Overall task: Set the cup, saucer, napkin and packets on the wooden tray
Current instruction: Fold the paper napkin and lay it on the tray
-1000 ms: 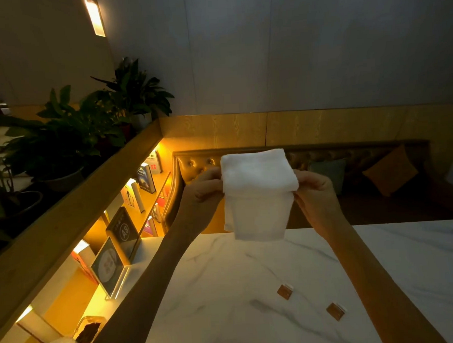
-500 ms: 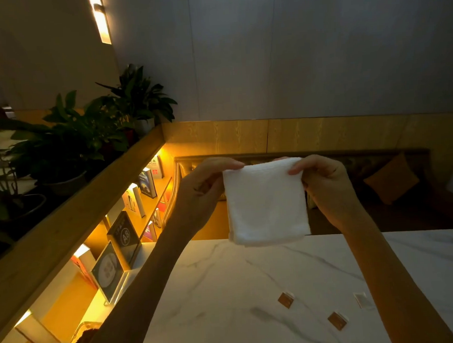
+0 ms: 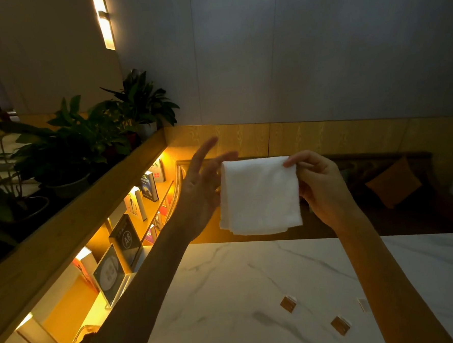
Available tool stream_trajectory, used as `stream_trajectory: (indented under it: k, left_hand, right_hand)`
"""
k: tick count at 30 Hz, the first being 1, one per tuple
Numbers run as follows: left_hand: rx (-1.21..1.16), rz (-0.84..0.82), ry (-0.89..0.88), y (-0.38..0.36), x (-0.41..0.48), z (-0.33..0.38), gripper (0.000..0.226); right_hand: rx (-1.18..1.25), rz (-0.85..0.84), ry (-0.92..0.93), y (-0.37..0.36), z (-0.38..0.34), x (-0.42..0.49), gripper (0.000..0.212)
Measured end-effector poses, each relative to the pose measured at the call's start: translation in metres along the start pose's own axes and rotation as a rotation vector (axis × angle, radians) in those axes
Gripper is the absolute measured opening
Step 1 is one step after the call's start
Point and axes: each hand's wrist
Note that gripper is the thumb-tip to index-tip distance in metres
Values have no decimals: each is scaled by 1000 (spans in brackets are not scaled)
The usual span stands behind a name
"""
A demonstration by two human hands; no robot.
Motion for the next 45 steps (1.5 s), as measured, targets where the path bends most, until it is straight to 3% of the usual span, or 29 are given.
stream_trajectory:
  k: [2,3,4,5,8,10,13,17,20,24,34,39,45]
  left_hand:
    - [100,-73,-92,-1,-22,-21,95]
    - [303,-140,-136,-4,-22,-29,92]
    - [214,-129,5,-15,-28,-28,81]
    - [201,-137,17,-20,-31,-32,75]
    - [-276,27,359,-27,-38,-53,80]
    - [-370,32,467,-26,-36,-56,66]
    - [-303,52,465,-14,-35,-61,62]
    - [-288,51,452,-5,-36,-71,61]
    - [-297,52,507,-1,-35,-72,63]
    - [-395,5,601,3,-36,-71,58]
    - [-388,-49,570,14,-29,-64,57]
    - [-376,-29,445,16,-30,-58,42]
    - [-119,-87,161,8,-34,-44,32]
  right_hand:
    - [-11,60,-49,-6,6,4,27]
    - [-28,73,-81,-8,12,6,25]
    - [-50,79,-109,-10,19,8,24]
    - [-83,94,-134,-10,27,9,25]
    - [-109,149,-239,-2,49,10,23]
    - [5,90,-308,6,62,8,22]
    - [215,-75,-458,13,76,2,27]
    - [10,-154,-664,12,101,-8,48]
    - [24,-180,-651,11,109,-13,61]
    - [108,-84,-632,8,104,-11,50]
    - [148,-145,-583,16,96,-10,49]
    - [189,-226,-487,27,85,-15,39]
    - [66,-194,-293,26,71,-23,24]
Point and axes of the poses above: each hand's wrist, its own x-axis towards the middle knuckle, its own y-axis out of the back of the hand, z = x × y, and after that the axes turned 14 degrees about -y, right-handed
